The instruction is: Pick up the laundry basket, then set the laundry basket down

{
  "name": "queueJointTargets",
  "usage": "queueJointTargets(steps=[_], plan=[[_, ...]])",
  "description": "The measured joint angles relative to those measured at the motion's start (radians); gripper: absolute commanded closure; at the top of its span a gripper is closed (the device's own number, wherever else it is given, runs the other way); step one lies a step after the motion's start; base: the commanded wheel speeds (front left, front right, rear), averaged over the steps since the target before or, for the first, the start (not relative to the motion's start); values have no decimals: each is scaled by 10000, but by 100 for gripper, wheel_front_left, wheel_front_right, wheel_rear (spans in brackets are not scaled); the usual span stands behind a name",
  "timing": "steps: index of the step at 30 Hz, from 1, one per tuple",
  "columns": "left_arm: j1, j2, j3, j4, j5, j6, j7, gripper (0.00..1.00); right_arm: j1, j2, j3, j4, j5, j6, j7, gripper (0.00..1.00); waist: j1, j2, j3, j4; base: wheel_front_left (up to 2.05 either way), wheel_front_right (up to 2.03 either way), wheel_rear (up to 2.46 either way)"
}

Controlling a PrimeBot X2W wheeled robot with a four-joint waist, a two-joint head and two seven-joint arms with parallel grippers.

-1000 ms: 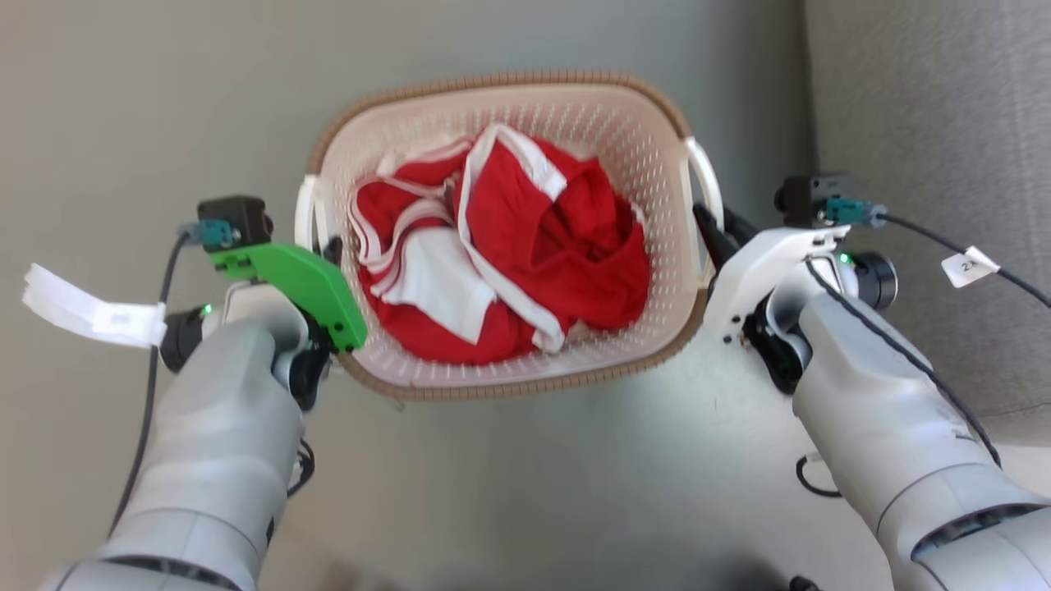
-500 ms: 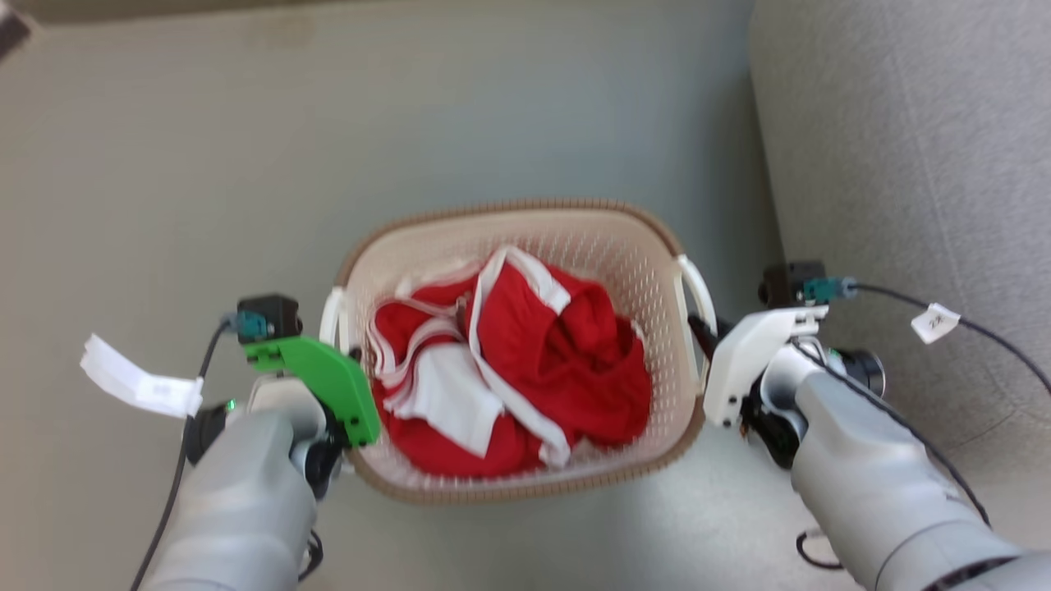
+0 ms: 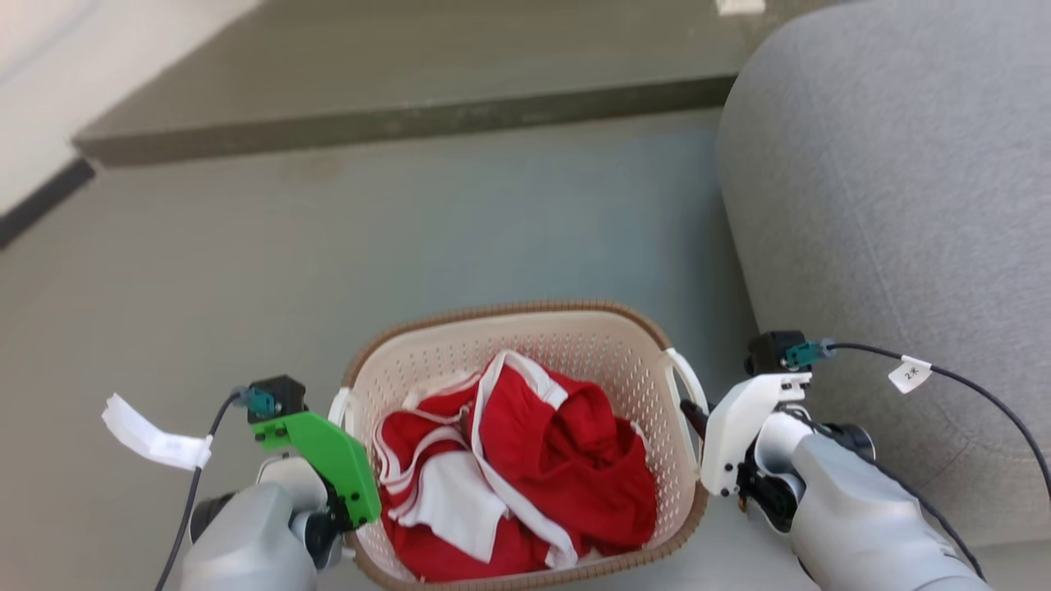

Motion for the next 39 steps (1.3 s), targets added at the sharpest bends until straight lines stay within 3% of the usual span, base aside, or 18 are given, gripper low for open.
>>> queueJointTargets(steps=[17, 39], plan=[[714, 113, -13, 48, -585, 0, 755, 100, 659, -61, 656, -341, 769, -13, 656, 100, 0, 0, -1729, -172, 0, 0, 0], [1422, 136, -134, -33, -917, 2, 851, 100, 1282, -63, 1022, -305, 1221, -13, 752, 100, 0, 0, -2242, -218, 0, 0, 0]])
